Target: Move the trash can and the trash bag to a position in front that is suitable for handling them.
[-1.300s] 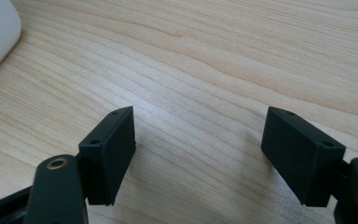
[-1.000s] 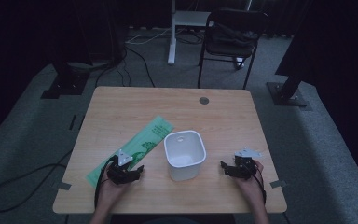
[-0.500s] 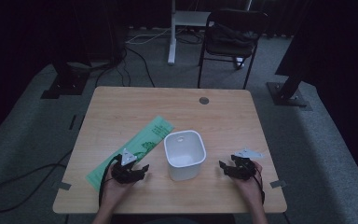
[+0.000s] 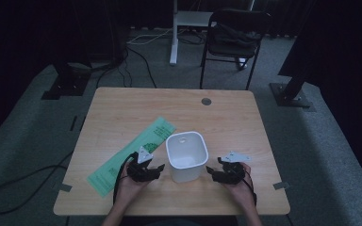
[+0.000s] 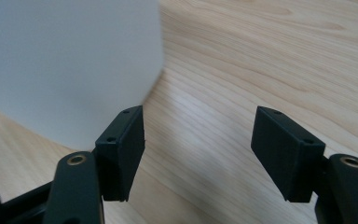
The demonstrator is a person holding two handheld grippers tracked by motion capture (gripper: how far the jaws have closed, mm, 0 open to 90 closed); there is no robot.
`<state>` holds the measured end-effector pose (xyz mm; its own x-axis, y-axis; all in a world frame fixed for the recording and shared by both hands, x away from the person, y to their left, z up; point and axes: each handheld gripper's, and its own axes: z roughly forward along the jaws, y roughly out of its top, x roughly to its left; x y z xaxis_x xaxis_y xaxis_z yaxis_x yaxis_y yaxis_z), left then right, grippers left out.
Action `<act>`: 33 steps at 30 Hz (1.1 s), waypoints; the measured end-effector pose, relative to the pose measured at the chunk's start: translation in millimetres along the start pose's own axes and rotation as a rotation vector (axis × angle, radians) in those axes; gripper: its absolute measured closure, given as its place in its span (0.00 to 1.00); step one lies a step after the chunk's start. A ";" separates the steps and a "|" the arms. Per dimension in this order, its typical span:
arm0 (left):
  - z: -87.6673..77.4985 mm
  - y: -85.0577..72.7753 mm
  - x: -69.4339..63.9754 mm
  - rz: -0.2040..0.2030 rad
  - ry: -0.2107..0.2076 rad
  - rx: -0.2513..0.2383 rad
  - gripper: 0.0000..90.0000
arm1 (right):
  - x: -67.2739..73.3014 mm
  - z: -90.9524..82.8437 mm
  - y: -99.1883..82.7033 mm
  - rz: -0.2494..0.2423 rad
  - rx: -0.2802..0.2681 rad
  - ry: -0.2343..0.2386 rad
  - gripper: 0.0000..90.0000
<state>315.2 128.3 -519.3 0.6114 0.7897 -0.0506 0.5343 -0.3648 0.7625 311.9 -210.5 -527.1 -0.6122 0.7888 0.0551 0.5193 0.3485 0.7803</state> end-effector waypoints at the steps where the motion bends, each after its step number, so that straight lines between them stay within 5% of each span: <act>1: 0.9 1.1 0.8 0.001 0.002 0.000 0.42 | 1.9 0.3 1.1 -0.004 -0.003 0.005 0.38; 14: 10.1 10.0 11.2 -0.025 -0.009 -0.017 0.44 | 17.6 14.9 17.2 -0.012 -0.027 0.056 0.40; 17: 12.5 15.2 14.8 -0.029 0.015 -0.017 0.46 | 21.8 19.2 20.0 -0.024 -0.025 0.055 0.40; 33: 25.0 27.4 18.5 -0.043 0.047 -0.015 0.48 | 2.9 39.1 32.4 0.022 -0.003 0.031 0.41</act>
<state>355.7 120.6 -515.5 0.5597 0.8270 -0.0529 0.5500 -0.3230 0.7701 350.2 -177.0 -526.0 -0.6193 0.7798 0.0914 0.5307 0.3299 0.7807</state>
